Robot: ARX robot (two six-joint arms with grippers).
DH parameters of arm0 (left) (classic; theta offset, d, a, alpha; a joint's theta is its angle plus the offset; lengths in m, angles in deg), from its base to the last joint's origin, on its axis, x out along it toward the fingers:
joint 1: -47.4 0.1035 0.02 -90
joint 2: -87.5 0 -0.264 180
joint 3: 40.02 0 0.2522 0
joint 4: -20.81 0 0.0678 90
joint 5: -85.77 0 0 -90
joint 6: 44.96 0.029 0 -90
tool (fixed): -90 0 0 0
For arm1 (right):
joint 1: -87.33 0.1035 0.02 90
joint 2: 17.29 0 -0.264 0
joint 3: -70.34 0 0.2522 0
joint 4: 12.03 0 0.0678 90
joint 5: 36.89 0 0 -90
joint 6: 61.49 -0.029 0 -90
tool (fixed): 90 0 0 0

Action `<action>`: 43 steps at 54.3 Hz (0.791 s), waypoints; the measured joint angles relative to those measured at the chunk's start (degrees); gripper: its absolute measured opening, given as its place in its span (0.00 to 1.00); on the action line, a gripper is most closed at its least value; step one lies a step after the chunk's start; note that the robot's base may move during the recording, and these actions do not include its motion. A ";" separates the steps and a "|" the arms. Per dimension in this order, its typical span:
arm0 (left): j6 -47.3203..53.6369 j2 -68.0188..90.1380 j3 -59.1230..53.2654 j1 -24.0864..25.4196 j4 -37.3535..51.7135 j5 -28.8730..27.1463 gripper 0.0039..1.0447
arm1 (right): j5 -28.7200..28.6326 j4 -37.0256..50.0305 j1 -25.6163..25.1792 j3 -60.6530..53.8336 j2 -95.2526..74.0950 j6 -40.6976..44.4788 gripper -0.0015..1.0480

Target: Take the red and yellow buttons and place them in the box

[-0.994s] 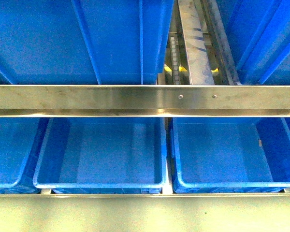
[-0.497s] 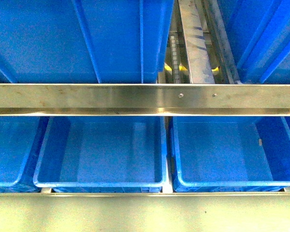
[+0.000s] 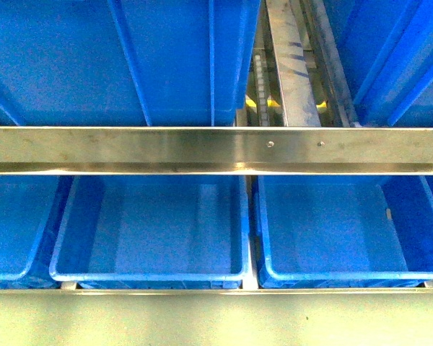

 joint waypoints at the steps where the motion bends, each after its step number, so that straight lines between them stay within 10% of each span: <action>1: 0.02 -1.20 -0.79 -0.15 0.72 0.02 0.32 | 0.00 0.00 0.00 0.00 0.00 0.00 0.93; 43: 9.07 -57.48 -46.42 6.95 18.14 7.17 0.31 | 0.00 0.00 0.00 0.00 0.00 0.00 0.93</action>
